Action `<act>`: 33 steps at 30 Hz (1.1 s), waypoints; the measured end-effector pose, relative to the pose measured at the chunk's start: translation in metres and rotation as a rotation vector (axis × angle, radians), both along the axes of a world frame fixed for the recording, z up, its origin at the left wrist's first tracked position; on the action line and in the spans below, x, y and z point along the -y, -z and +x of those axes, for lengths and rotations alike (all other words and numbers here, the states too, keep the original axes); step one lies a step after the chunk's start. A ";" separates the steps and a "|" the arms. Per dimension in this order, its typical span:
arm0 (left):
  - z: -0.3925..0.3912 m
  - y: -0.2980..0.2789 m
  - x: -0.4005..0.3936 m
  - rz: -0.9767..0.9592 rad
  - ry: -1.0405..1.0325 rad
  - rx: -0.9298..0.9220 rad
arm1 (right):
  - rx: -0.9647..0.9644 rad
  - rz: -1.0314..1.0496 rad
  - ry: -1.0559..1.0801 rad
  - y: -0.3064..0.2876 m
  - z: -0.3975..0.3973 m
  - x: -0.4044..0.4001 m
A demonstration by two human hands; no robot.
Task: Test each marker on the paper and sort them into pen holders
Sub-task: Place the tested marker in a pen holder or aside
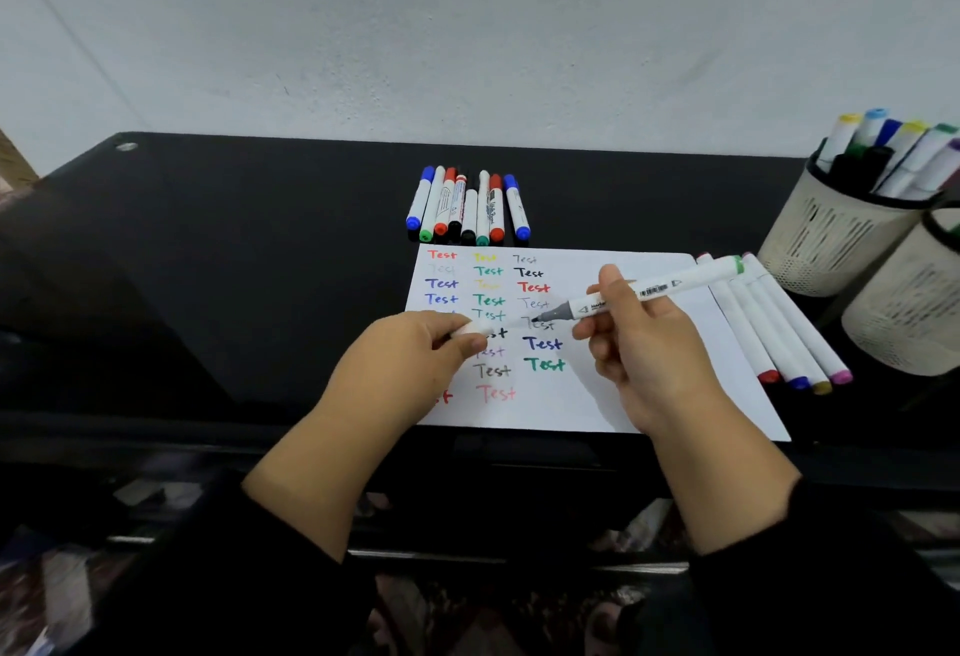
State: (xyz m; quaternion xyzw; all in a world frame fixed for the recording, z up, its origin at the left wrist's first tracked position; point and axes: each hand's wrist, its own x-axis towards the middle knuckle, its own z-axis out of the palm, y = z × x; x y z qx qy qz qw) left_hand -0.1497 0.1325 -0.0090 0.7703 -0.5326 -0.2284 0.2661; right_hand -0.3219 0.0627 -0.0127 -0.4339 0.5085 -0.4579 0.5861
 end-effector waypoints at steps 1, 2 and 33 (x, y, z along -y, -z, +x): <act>-0.001 0.000 0.000 -0.003 0.016 0.020 | -0.026 -0.018 0.006 0.001 -0.003 -0.002; -0.001 0.001 0.000 -0.005 0.032 0.037 | -0.053 -0.035 0.018 0.002 -0.006 -0.004; -0.009 0.002 0.003 -0.034 0.071 0.089 | -0.417 -0.300 -0.083 0.022 -0.007 -0.014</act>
